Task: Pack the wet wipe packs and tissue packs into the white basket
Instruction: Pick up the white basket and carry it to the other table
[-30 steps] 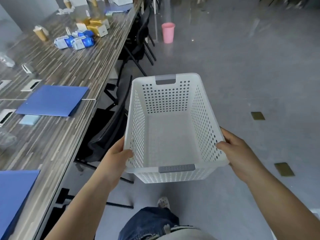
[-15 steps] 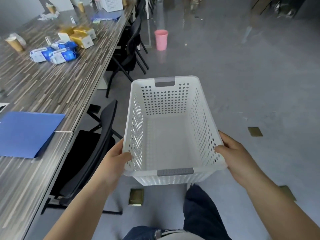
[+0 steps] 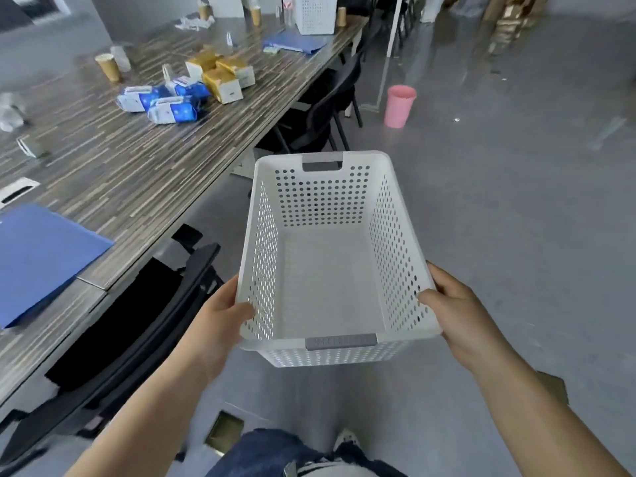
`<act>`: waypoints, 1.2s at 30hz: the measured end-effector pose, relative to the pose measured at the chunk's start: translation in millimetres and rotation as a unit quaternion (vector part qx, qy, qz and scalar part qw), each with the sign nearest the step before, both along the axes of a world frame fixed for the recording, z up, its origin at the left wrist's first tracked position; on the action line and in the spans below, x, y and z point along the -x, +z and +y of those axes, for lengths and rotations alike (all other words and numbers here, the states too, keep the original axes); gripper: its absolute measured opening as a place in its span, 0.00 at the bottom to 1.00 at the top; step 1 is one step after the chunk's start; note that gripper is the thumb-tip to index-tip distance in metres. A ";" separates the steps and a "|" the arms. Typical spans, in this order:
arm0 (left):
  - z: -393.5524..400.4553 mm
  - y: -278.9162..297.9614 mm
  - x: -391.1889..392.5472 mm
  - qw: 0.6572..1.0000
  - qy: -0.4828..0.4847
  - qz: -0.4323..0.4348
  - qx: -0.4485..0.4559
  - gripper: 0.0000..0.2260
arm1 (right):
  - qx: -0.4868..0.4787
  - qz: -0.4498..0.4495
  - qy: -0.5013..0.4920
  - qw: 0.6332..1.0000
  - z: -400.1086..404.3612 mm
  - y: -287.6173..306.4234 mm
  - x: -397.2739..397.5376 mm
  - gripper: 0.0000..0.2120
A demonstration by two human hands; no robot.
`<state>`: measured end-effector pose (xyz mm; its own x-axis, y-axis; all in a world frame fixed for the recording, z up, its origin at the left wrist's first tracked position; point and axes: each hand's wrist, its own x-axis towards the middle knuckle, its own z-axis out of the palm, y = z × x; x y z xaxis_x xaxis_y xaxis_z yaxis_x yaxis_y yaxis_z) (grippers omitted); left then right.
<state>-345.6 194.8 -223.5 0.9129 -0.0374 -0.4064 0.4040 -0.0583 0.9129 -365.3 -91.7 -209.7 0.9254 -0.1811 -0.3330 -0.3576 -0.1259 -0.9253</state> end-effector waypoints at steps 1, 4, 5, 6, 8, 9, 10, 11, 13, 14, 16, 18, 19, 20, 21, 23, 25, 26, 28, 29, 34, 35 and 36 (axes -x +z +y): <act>-4.2 1.8 -11.1 1.000 0.026 0.014 -0.001 0.21 | -0.002 0.003 0.015 1.000 -5.5 -1.1 -19.9 0.30; -0.7 2.3 -32.7 0.998 0.056 0.009 -0.006 0.22 | 0.005 -0.001 0.040 0.999 -0.3 -4.6 -58.1 0.30; 1.2 1.4 -38.4 0.998 0.065 0.014 -0.010 0.21 | -0.002 0.001 0.046 0.999 0.4 -6.9 -62.1 0.30; -0.7 3.6 -40.9 0.998 0.059 0.009 -0.016 0.22 | 0.005 0.003 0.042 0.999 -1.4 -7.7 -64.7 0.30; -4.6 6.7 -46.8 0.999 0.052 0.004 -0.013 0.22 | 0.011 -0.001 0.033 0.999 -5.0 -8.6 -72.2 0.28; -5.8 6.6 -46.9 0.999 0.049 0.004 -0.005 0.22 | 0.011 -0.002 0.034 0.999 -7.4 -8.7 -72.6 0.27; -5.8 6.5 -52.3 0.999 0.050 0.006 0.002 0.22 | 0.002 -0.005 0.032 0.999 -8.9 -10.3 -80.4 0.27; -6.9 6.6 -55.1 0.999 0.047 0.009 0.008 0.23 | 0.005 0.001 0.030 1.000 -10.1 -12.5 -86.1 0.27; -7.6 7.6 -66.8 0.999 0.051 0.003 0.008 0.23 | 0.005 -0.002 0.040 0.999 -6.8 -10.3 -101.4 0.27; -2.0 6.6 -96.4 0.997 0.071 0.001 0.012 0.24 | 0.003 -0.007 0.049 0.999 -1.2 -9.8 -135.9 0.27; 6.9 6.2 -139.6 0.995 0.095 -0.001 0.015 0.24 | 0.005 -0.014 0.060 0.998 9.5 -3.8 -186.7 0.27; 16.2 5.5 -175.1 0.994 0.110 -0.002 0.011 0.23 | 0.009 -0.015 0.075 0.997 20.1 2.7 -231.7 0.27; 20.1 5.6 -188.1 0.993 0.115 -0.001 0.016 0.24 | 0.005 -0.014 0.083 0.996 24.7 3.9 -249.0 0.28; 25.2 7.6 -202.2 0.992 0.126 0.000 0.017 0.25 | 0.003 -0.014 0.095 0.995 32.1 4.2 -268.5 0.28; 30.4 7.9 -214.0 0.990 0.139 -0.003 0.017 0.25 | 0.001 -0.015 0.104 0.994 38.3 3.0 -285.2 0.29; 38.1 12.4 -231.5 0.987 0.159 -0.006 0.003 0.24 | -0.002 -0.019 0.121 0.993 49.7 -0.3 -313.4 0.29; 46.3 14.7 -245.3 0.983 0.185 0.001 -0.004 0.25 | -0.010 -0.017 0.140 0.990 61.7 -0.8 -339.3 0.29; 50.4 15.4 -251.0 0.980 0.200 0.002 -0.005 0.26 | -0.017 -0.020 0.151 0.988 67.1 -1.3 -351.8 0.28; 56.3 15.6 -263.3 0.975 0.222 0.003 -0.006 0.27 | -0.018 -0.022 0.183 0.983 76.7 -4.0 -379.9 0.29; 58.7 14.1 -269.4 0.974 0.227 0.004 -0.010 0.27 | -0.018 -0.020 0.199 0.980 82.1 -3.4 -393.5 0.29; 61.7 12.2 -305.1 0.949 0.314 0.009 -0.002 0.25 | -0.027 -0.013 0.286 0.958 105.0 -5.2 -469.7 0.30; 59.4 11.1 -314.2 0.939 0.343 0.015 -0.004 0.25 | -0.030 -0.005 0.311 0.950 109.8 -5.7 -489.4 0.30; 55.6 12.7 -322.3 0.931 0.365 0.018 -0.001 0.24 | -0.030 0.000 0.329 0.944 112.4 -6.2 -505.9 0.30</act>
